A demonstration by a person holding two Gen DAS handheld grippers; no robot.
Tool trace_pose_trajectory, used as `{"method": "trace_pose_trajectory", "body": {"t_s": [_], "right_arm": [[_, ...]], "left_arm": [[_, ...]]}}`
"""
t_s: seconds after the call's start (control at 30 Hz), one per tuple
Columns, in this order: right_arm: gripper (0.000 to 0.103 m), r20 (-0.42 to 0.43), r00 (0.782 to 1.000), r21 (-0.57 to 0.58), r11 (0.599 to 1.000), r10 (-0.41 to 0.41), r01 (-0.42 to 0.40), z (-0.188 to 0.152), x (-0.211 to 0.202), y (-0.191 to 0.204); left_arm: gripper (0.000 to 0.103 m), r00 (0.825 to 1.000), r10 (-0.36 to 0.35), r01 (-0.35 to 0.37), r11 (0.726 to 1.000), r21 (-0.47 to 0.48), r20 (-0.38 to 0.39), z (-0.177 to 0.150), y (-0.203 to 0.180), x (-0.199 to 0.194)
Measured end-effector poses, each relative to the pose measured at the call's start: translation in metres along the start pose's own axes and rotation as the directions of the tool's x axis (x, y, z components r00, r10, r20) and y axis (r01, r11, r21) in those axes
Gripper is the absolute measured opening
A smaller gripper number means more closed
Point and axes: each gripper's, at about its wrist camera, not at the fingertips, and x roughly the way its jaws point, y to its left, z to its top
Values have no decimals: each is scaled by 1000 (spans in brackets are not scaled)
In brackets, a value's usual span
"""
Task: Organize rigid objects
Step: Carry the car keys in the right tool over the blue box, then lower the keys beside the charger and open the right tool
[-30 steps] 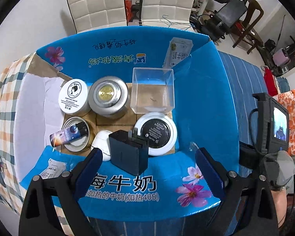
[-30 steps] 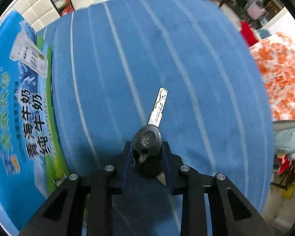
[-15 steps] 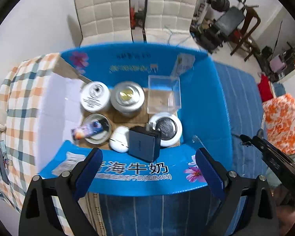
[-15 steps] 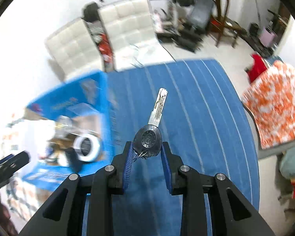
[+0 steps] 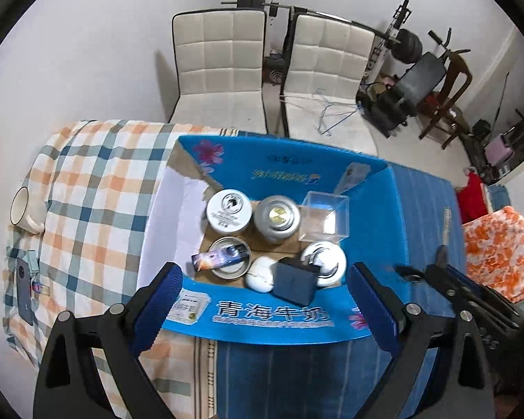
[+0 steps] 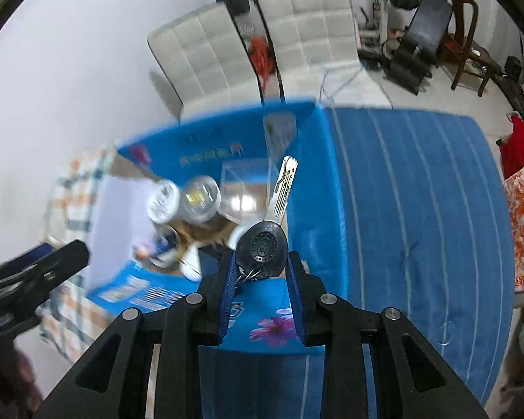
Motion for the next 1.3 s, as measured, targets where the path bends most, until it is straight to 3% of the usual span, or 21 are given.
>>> {"method": "trace_pose_trajectory", "body": {"t_s": [0.2,0.53,0.93,1.03,1.07,1.1,1.17,1.3], "right_arm": [[30,-87,991,-26,995,-101,99,-11,63,2],[31,-150,969,-47,980,-199,194,-11,100,0],[33,-219,957,-22,981,-192,192,-7,124,-2],[42,-214,961,-14,984,-175,176,-5,119,0],[50,-207,965,-13,986,-164,165,-4,114,1],[68,-198,966,-16,986,-164,164,-4,111,3],[95,-162,974,-10,987,-159,160,-4,96,3],[95,-124,979,-12,987,-163,163,-3,68,2]], "left_arm": [[97,996,58,-56,998,29,-67,-15,5,40],[97,987,87,-82,996,45,-134,-23,14,82],[97,981,105,-97,994,52,-165,-16,22,103],[97,981,101,-94,994,50,-164,-15,23,101],[97,981,101,-94,994,50,-163,-15,23,100],[97,982,99,-92,994,50,-162,-14,23,98],[97,983,97,-90,995,50,-157,-13,23,94],[97,987,91,-85,995,47,-135,-10,22,75]]}}
